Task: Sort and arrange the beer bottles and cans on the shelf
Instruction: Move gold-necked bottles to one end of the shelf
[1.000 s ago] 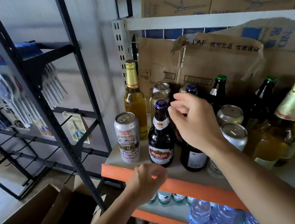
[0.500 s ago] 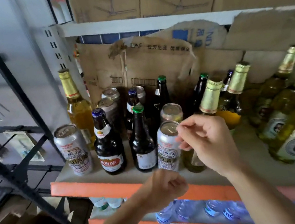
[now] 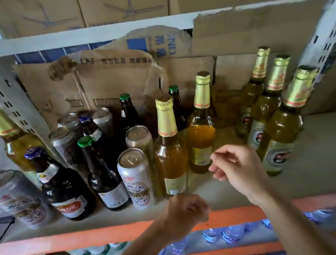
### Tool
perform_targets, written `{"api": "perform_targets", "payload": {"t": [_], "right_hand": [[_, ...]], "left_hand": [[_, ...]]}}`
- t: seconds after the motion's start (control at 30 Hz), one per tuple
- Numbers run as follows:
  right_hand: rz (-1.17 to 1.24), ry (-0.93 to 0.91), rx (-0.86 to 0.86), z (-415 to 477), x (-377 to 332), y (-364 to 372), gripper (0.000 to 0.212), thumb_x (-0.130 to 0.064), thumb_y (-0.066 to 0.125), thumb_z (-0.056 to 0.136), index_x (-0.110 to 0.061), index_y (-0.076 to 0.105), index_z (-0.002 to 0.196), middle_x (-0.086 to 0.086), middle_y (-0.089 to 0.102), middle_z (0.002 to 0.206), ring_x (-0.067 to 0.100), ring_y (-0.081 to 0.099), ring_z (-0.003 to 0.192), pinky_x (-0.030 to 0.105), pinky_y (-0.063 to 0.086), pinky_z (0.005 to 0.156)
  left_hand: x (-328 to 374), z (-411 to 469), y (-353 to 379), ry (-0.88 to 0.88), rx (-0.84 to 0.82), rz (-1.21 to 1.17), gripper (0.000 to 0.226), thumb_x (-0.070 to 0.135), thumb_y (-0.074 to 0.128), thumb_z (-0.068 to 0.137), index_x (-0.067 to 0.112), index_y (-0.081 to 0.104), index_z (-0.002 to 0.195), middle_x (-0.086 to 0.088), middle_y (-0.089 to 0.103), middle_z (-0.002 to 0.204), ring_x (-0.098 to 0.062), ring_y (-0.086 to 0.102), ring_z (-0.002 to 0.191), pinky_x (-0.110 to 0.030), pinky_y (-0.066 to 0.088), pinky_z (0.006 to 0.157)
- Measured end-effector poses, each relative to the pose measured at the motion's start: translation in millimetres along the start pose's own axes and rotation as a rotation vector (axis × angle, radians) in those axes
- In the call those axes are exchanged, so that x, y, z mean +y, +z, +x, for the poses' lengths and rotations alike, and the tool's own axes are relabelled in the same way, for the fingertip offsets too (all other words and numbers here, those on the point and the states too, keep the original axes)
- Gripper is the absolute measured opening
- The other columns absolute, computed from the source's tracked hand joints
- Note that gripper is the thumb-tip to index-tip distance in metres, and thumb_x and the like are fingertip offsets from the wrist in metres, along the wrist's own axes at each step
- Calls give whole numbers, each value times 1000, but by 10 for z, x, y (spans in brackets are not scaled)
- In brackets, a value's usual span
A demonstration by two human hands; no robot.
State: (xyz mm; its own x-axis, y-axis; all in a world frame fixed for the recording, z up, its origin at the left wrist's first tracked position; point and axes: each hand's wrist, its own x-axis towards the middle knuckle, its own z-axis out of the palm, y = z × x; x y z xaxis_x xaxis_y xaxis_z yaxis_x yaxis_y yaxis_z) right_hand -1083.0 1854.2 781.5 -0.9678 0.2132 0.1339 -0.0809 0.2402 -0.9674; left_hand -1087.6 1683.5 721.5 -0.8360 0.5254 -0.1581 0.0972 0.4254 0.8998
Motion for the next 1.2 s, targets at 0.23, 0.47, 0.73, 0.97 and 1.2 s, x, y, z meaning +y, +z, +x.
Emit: {"api": "perform_targets", "payload": {"t": [0.23, 0.47, 0.73, 0.97, 1.2], "right_hand": [[-31, 69, 10, 150, 208, -374, 16, -7, 59, 93, -7, 68, 79, 9, 71, 66, 25, 67, 58, 35, 53, 54], [-24, 55, -2, 395, 267, -544, 16, -6, 59, 93, -9, 68, 80, 5, 72, 67, 18, 66, 57, 31, 53, 52], [-25, 44, -26, 570, 247, -613, 18, -8, 58, 94, -16, 67, 81, 4, 72, 75, 15, 68, 66, 36, 58, 62], [-139, 78, -57, 658, 413, -633, 8, -15, 61, 91, -20, 67, 90, 1, 70, 89, 18, 69, 84, 47, 59, 78], [-77, 4, 22, 894, 295, -530, 21, -22, 62, 92, -16, 63, 113, -6, 66, 100, 8, 64, 94, 42, 57, 86]], "left_hand": [[51, 275, 262, -43, 80, 1, 11, 19, 63, 78, 23, 72, 76, 14, 67, 59, 5, 59, 56, -14, 47, 58], [76, 460, 397, -88, 238, 17, 14, 25, 64, 81, 23, 74, 91, 15, 68, 74, 12, 58, 65, -11, 48, 66], [-18, 594, 522, -63, 341, 9, 12, 38, 61, 79, 35, 68, 88, 11, 69, 78, 7, 60, 66, -14, 47, 66], [29, 651, 528, -34, 438, 136, 8, 21, 63, 88, 29, 66, 88, 19, 62, 72, 19, 56, 66, -1, 39, 60], [66, 662, 648, -86, 480, 111, 6, 38, 57, 78, 36, 62, 79, 16, 64, 71, 14, 57, 67, -5, 42, 64]]}}
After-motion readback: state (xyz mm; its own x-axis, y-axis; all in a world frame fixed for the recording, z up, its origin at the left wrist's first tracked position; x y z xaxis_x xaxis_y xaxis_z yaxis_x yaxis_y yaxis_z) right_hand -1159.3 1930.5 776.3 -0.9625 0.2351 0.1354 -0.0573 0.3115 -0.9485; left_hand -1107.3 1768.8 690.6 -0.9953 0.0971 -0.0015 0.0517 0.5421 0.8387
